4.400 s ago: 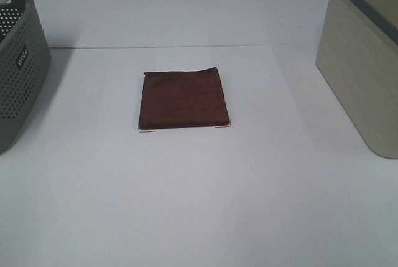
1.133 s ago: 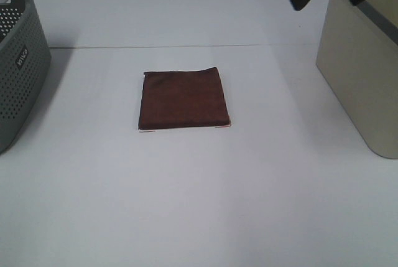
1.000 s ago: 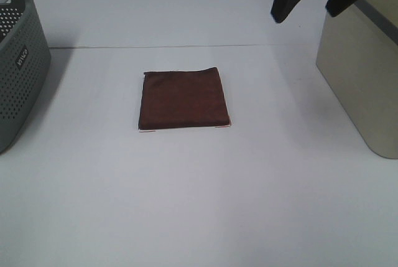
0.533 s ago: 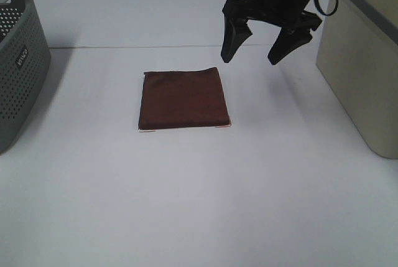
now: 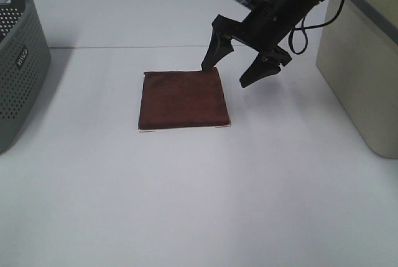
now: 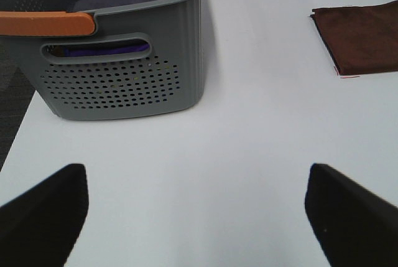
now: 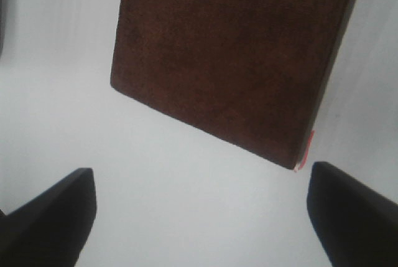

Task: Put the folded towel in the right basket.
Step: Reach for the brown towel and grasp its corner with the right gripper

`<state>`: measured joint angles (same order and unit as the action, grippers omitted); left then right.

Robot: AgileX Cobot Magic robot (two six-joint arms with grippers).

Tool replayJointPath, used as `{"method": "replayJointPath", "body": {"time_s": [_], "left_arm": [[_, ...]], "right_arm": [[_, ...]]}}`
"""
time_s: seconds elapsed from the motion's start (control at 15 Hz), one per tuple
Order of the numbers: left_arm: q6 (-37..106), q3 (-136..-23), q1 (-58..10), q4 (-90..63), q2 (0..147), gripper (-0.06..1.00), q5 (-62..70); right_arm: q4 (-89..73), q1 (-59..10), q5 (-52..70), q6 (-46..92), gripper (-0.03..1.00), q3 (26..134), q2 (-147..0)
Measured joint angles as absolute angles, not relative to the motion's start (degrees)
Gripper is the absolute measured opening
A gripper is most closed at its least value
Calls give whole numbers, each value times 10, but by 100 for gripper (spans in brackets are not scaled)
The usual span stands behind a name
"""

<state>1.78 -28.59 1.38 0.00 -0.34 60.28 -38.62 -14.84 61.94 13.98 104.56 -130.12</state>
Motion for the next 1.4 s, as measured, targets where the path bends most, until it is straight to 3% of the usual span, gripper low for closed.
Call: {"method": "replayJointPath", "body": {"time_s": [0.6, 1.13, 1.33, 1.4], "left_arm": [[18, -286, 14, 0, -3, 88, 603], [18, -286, 14, 0, -3, 88, 603], [18, -286, 14, 0, -3, 88, 603], [18, -286, 14, 0, -3, 88, 603]], "right_arm": [[-422, -133, 515, 201, 88, 1046, -1363], [-488, -133, 496, 236, 88, 1051, -1407], [-539, -143, 492, 261, 80, 1059, -1423], [-548, -155, 489, 268, 72, 1070, -1434]]}}
